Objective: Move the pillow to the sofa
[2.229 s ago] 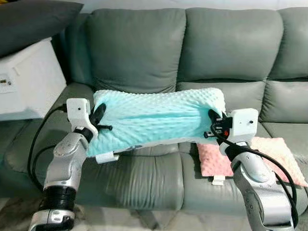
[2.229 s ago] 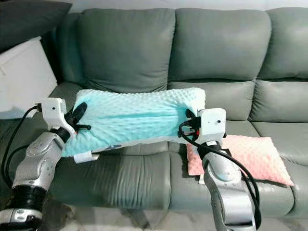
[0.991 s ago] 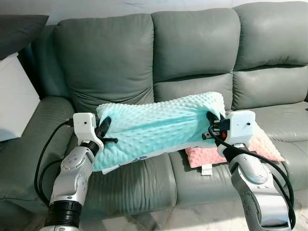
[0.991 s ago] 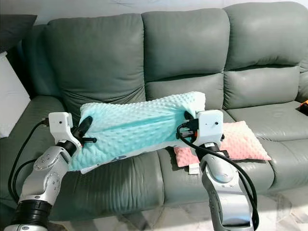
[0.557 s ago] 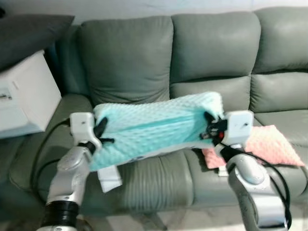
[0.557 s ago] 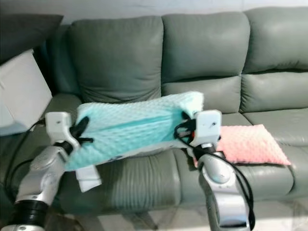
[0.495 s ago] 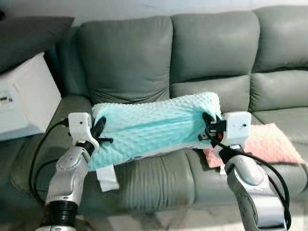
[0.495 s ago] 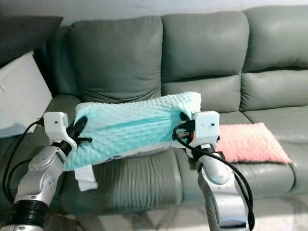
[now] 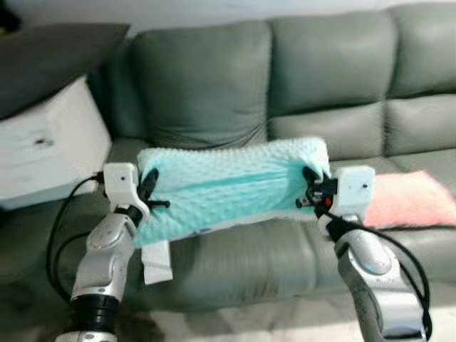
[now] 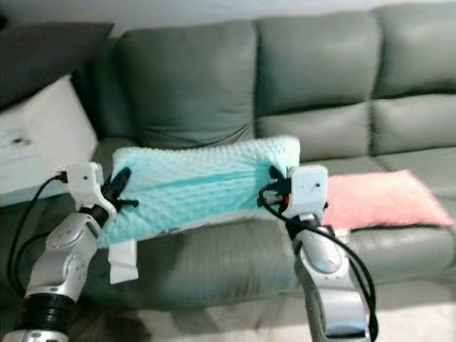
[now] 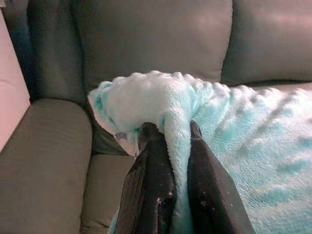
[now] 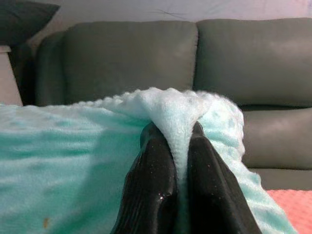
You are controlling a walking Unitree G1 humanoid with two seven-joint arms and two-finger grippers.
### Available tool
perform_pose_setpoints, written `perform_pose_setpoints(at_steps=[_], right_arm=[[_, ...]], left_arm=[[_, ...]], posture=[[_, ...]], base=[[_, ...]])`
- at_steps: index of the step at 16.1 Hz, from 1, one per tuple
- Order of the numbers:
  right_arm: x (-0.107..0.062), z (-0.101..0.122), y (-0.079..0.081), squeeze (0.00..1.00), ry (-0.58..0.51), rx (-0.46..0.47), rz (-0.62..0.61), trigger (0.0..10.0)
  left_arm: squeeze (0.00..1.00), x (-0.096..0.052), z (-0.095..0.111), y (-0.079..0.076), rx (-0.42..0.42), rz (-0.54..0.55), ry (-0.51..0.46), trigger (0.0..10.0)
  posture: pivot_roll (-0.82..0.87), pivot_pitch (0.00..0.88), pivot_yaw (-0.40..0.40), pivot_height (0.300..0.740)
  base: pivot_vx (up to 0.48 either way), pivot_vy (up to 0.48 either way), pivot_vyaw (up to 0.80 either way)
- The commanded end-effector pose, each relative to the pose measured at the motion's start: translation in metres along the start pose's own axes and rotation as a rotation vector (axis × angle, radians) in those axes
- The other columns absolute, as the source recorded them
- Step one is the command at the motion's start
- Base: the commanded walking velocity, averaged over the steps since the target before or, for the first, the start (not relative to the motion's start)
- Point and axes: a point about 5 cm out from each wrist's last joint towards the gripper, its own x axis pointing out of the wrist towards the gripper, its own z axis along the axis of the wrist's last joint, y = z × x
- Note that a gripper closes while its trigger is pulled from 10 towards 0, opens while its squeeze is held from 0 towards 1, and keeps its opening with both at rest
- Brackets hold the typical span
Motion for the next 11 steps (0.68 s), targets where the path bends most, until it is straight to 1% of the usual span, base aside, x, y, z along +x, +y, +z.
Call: perform_pose_setpoints(at_steps=[1, 2, 5, 7, 10, 11], right_arm=[[-0.0006, 0.0084, -0.0056, 0.00, -0.039, -0.012, -0.019, 10.0], [-0.0007, 0.0085, -0.0058, 0.00, -0.039, -0.012, -0.019, 10.0], [-0.0004, 0.0090, -0.0057, 0.00, -0.041, -0.013, -0.019, 10.0], [0.0002, 0.0092, -0.0056, 0.00, -0.043, -0.013, -0.019, 10.0], [0.0019, 0.0094, -0.0073, 0.00, -0.047, -0.012, -0.019, 10.0], [0.0026, 0.0092, -0.0072, 0.00, -0.047, -0.011, -0.017, 10.0]], left_arm=[[0.00, 0.0022, 0.0103, 0.0007, 0.013, 0.024, -0.051, 10.0], [0.00, 0.0025, 0.0134, 0.0032, 0.035, 0.064, -0.077, 10.0], [0.00, 0.0026, 0.0141, 0.0063, 0.039, 0.083, -0.080, 10.0], [0.00, 0.0008, 0.0126, 0.0078, 0.025, 0.106, -0.078, 10.0], [0.00, 0.0008, 0.0163, 0.0007, 0.023, 0.110, -0.096, 10.0], [0.00, 0.0005, 0.0178, 0.0009, 0.026, 0.120, -0.101, 10.0]], posture=[[-0.18, 0.016, 0.076, 0.740], [-0.18, 0.017, 0.075, 0.740], [-0.18, 0.017, 0.075, 0.740], [-0.18, 0.019, 0.078, 0.740], [-0.16, 0.020, 0.094, 0.740], [-0.15, 0.022, 0.096, 0.740]], base=[[0.000, 0.000, 0.00], [0.000, 0.000, 0.00], [0.000, 0.000, 0.00], [0.000, 0.000, 0.00], [0.000, 0.000, 0.00], [0.000, 0.000, 0.00]])
